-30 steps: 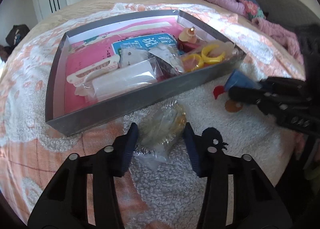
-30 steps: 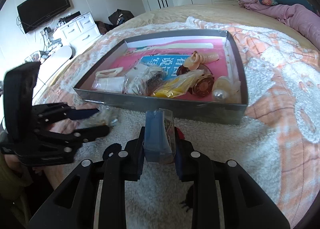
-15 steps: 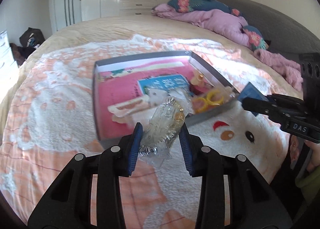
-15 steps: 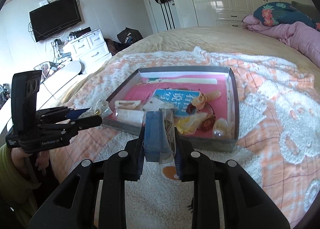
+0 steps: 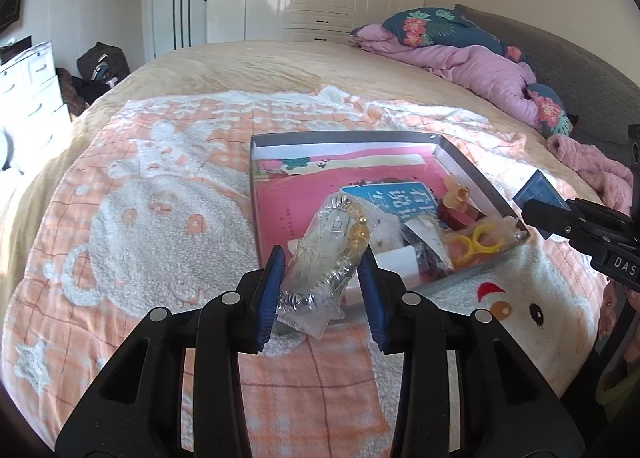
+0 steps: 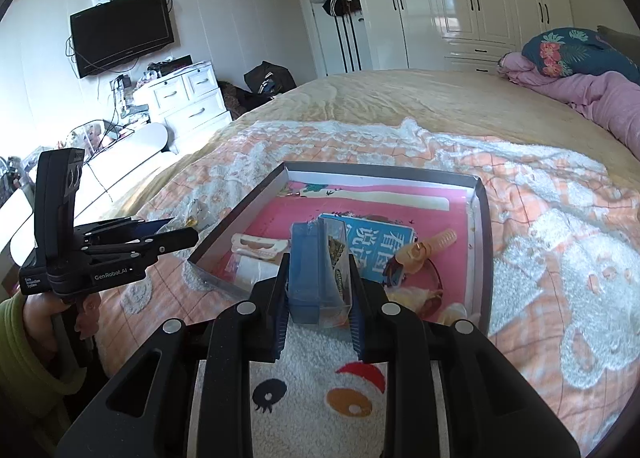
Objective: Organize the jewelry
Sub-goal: 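Carry the blue box into the grey box with the right gripper while the left carries the jewelry bag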
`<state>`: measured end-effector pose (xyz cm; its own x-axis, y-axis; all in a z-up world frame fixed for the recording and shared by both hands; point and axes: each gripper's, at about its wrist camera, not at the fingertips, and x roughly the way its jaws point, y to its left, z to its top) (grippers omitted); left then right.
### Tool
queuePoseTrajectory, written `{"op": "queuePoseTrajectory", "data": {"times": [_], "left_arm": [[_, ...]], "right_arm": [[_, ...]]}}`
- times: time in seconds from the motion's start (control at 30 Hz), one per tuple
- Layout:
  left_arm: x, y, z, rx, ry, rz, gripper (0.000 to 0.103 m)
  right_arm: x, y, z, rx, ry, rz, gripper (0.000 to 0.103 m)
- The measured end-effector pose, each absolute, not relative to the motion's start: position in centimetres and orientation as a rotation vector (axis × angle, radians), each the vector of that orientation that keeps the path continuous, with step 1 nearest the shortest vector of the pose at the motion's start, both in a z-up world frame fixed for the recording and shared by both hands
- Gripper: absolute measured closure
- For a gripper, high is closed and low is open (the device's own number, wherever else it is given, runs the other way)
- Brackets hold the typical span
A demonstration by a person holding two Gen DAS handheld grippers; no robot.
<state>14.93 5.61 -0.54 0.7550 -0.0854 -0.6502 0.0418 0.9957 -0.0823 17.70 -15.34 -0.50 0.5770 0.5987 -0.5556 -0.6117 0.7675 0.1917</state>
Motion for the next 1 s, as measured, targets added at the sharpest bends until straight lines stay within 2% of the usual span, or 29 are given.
{"op": "queuePoseTrajectory", "data": {"times": [0.4,0.63,1.0], "left_arm": [[17.8,6.2,-1.2,-0.06,0.725,-0.033,0.074],[20.2,4.1,-1.1,-0.07,0.742,-0.122,0.074],[21.5,1.4,-2.9,-0.047,0.806,-0.221,0.074]], "right_arm": [[21.2,-12.9,-0.5,-0.022,0.641,0.732,0.079],[22.5,-12.6,-0.3,-0.014,0.634,0.724,0.079],[23.4,-13.8,-3.4,-0.019,0.718,0.667,0.079]]}}
